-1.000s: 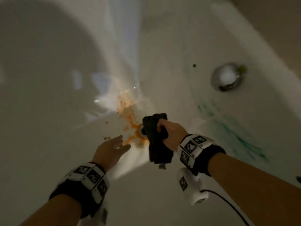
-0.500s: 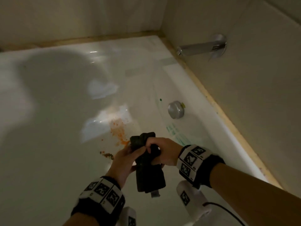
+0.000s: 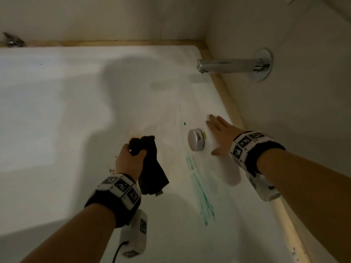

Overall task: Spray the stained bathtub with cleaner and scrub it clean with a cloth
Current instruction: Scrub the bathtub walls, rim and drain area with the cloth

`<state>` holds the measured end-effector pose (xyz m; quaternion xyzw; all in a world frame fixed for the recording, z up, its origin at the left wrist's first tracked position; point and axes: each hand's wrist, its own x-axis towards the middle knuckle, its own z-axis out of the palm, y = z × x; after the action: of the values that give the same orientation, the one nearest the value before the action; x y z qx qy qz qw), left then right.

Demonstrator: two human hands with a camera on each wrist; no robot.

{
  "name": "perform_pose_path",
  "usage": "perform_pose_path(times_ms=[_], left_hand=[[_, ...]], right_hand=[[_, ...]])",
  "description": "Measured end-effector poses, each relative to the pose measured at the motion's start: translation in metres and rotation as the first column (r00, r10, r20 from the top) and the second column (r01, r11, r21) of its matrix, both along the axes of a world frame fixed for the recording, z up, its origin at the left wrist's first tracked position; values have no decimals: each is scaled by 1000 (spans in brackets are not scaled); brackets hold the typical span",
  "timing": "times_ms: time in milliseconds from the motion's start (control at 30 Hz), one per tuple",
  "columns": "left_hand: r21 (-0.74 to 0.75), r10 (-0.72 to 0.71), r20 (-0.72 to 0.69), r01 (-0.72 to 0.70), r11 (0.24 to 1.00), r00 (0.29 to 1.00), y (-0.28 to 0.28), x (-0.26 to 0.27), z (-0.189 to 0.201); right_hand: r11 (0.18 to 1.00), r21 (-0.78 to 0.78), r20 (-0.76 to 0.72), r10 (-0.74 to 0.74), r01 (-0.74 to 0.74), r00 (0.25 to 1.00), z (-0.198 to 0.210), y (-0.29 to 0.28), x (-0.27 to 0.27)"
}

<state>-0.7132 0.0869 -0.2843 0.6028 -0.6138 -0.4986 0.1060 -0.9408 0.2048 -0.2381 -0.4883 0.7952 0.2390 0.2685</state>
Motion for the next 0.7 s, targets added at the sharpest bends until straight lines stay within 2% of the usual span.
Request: perform_pose_path(times_ms=[400,700], left_hand=[[24,-63,25,63,998,998,-16,-43,-20],[-64,-225,66,229,971,972,-52,-102,-33]], right_hand=[[987,-157,2,24,-24,1000,-25,-19,-14],[974,-225,-16,-10,6,1000,-41,-37,-25]])
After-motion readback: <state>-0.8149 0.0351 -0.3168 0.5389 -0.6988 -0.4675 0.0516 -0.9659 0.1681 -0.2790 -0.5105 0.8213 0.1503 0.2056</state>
